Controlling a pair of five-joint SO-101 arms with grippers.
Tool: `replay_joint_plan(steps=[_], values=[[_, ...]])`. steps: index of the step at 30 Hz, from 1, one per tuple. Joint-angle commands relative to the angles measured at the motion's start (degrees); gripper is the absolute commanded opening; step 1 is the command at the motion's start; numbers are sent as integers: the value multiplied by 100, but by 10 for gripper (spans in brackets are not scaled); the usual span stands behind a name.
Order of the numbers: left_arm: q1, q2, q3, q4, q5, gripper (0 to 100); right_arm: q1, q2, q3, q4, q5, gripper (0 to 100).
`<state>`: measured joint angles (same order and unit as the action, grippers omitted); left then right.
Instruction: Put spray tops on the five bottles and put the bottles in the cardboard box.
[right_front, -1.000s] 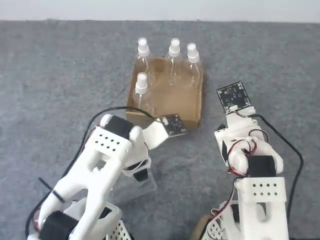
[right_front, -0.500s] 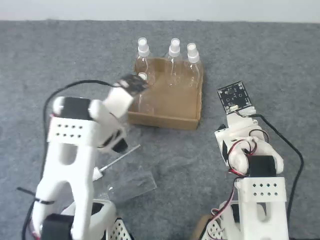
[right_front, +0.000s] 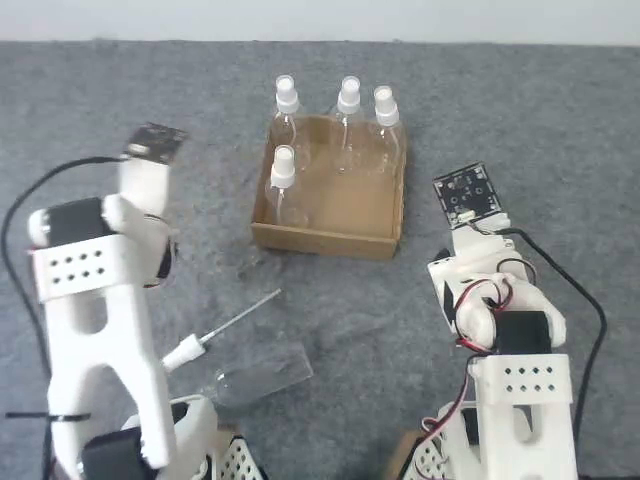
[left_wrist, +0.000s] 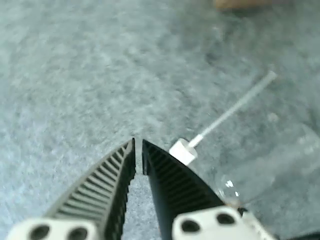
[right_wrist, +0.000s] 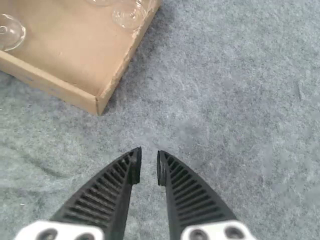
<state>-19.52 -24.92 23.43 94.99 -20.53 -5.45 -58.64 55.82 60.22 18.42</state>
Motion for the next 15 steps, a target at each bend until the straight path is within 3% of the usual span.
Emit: replay_joint_plan(steps=[1,8,15], values=[[-413,-35,-40,-316,378,12,-180,-180,-70,57,-9,21],[-607,-35,207,-378,396,12,-198,-180,-70,57,185,21],[-607,-668,1059,-976,431,12,-207,-180,-70,57,185,20]])
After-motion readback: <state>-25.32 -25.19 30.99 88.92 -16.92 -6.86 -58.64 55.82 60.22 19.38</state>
